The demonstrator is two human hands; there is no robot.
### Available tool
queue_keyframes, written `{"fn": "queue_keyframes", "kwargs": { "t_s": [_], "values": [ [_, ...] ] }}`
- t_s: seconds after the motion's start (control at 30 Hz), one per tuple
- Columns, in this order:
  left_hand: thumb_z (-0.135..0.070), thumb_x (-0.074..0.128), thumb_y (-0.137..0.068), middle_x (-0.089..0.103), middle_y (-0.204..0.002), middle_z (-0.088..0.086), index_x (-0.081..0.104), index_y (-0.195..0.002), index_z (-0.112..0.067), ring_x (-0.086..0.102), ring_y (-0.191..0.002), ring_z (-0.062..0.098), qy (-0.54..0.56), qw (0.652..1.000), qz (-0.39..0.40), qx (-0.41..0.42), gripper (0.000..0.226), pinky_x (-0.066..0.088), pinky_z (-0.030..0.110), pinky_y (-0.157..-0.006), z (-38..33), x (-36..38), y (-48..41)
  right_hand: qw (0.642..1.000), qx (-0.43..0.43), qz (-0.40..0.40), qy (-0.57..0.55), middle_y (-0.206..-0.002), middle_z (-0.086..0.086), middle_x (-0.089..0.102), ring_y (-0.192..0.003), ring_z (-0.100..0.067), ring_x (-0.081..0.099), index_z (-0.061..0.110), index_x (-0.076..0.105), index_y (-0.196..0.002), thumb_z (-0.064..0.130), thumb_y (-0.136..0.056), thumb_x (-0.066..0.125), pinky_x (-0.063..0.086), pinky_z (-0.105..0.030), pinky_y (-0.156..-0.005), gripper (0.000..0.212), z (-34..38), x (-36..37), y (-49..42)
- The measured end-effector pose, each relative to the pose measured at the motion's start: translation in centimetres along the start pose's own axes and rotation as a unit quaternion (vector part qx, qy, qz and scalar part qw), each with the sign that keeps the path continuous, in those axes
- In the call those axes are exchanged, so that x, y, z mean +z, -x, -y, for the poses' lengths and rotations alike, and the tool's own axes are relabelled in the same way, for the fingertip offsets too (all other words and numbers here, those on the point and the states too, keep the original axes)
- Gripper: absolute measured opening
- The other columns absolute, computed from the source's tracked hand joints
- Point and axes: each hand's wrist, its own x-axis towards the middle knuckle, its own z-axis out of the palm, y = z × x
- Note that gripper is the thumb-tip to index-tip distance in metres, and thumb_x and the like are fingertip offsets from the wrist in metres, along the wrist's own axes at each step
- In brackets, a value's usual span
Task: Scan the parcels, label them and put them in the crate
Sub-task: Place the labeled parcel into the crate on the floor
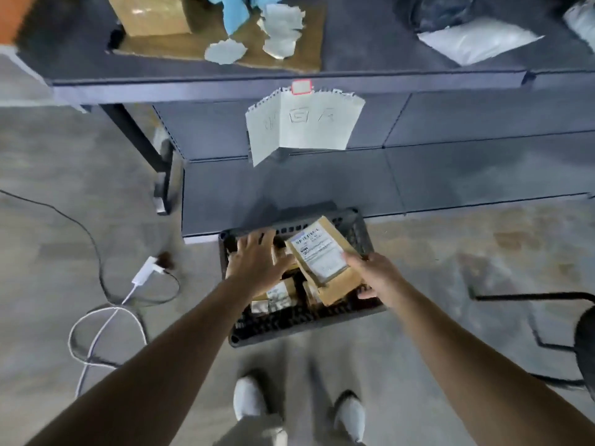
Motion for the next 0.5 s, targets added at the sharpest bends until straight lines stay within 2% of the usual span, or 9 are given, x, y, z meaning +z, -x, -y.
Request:
{"fn": "queue_keyframes", "kwargs": {
  "t_s": [0.1,0.2,0.3,0.4,0.5],
  "values": [
    [-0.066,0.04,-0.09,0.029,-0.152,0.008,0.023,-0.15,-0.022,0.023,-0.141,0.031,-0.008,1.0,-0.012,0.006,0.076,0.034,0.052,-0.106,1.3,5.0,-3.3,0.999,-0.032,0.004,0.023,-0.099,0.0,0.07,-0.091,-0.017,0.067,0.021,0.063,-0.103,0.051,-0.08,0.074,0.059,-0.037,-0.081,0.039,-2.1,1.6,-6.5],
    [-0.067,0.04,-0.089,0.029,-0.152,0.008,0.021,-0.151,-0.022,0.021,-0.142,0.03,-0.032,0.999,-0.026,0.016,0.078,0.033,0.052,-0.108,3.3,10.7,-6.7,0.996,-0.064,0.003,0.061,-0.097,0.005,0.07,-0.089,-0.012,0.066,0.026,0.065,-0.104,0.047,-0.077,0.077,0.055,-0.027,-0.073,0.036,-4.2,3.7,-13.4],
    [-0.068,0.041,-0.088,0.025,-0.155,0.009,0.019,-0.151,-0.023,0.016,-0.145,0.031,-0.071,0.996,-0.041,0.035,0.08,0.027,0.052,-0.112,5.3,15.3,-9.8,0.993,-0.079,0.008,0.088,-0.096,0.003,0.07,-0.088,-0.016,0.068,0.025,0.067,-0.106,0.045,-0.074,0.081,0.051,-0.025,-0.063,0.04,-5.7,5.3,-19.3],
    [-0.069,0.041,-0.088,0.022,-0.156,0.008,0.017,-0.152,-0.025,0.012,-0.146,0.03,-0.092,0.993,-0.049,0.057,0.081,0.021,0.05,-0.115,6.6,18.9,-12.6,0.986,-0.111,0.011,0.126,-0.088,0.005,0.071,-0.086,-0.016,0.068,0.023,0.072,-0.095,0.047,-0.077,0.078,0.046,-0.026,-0.065,0.031,-6.9,6.7,-24.2],
    [-0.071,0.043,-0.086,0.021,-0.156,0.007,0.016,-0.151,-0.027,0.01,-0.146,0.03,-0.112,0.989,-0.062,0.072,0.084,0.017,0.049,-0.116,7.5,21.5,-14.8,0.984,-0.133,0.021,0.118,-0.089,0.008,0.073,-0.083,-0.009,0.067,0.027,0.073,-0.092,0.042,-0.078,0.079,0.049,-0.024,-0.07,0.022,-7.7,8.2,-28.3]
  ]
}}
